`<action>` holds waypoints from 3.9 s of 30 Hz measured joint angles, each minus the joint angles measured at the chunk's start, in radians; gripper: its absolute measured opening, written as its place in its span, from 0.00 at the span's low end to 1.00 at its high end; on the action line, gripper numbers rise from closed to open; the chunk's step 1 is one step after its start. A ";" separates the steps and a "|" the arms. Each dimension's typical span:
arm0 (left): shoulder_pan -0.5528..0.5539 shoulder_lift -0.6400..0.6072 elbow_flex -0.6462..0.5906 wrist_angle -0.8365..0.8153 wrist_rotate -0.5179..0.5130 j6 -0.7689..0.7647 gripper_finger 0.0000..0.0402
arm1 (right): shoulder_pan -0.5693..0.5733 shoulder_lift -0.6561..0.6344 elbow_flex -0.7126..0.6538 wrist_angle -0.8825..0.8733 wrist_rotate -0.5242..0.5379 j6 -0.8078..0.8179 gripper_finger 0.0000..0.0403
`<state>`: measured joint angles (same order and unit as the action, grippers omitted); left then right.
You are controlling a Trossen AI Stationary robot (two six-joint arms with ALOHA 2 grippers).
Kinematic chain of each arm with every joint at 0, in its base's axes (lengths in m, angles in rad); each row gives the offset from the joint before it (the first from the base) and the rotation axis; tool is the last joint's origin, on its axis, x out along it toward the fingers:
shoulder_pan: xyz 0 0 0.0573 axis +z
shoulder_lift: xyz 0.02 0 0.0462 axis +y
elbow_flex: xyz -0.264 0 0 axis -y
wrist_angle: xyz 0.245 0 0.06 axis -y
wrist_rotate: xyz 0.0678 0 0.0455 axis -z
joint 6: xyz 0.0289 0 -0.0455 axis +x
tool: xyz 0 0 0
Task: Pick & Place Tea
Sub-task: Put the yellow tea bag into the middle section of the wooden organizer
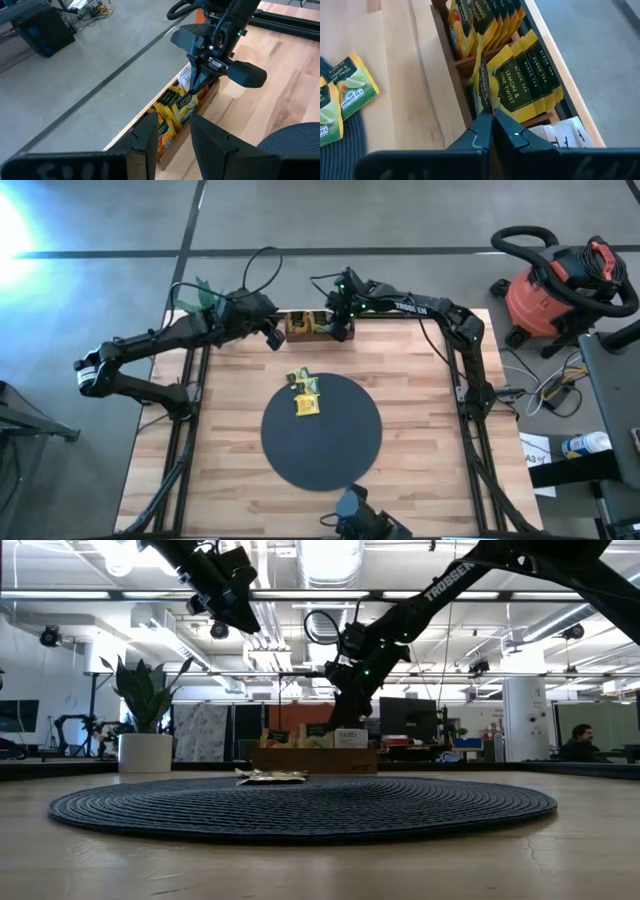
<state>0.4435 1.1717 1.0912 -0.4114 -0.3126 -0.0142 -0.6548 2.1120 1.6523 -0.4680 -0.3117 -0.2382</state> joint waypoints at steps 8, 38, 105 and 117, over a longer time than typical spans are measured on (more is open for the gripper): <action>0.000 0.000 0.000 -0.010 0.008 -0.032 0.27 | 0.002 0.000 -0.001 -0.005 0.000 0.002 0.14; -0.023 0.078 -0.488 0.226 0.392 -0.428 0.27 | 0.134 -0.146 -0.140 -0.111 -0.240 0.232 0.33; 0.017 0.518 -0.373 0.736 0.584 -0.694 0.22 | 0.305 -0.065 -0.401 0.322 -0.001 0.803 0.25; 0.016 0.512 -0.354 0.711 0.589 -0.638 0.00 | 0.304 -0.104 -0.354 0.305 -0.002 0.744 0.25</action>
<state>0.4599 1.6837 0.7368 0.2991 0.2764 -0.6525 -0.3512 2.0085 1.2987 -0.1630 -0.3134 0.5060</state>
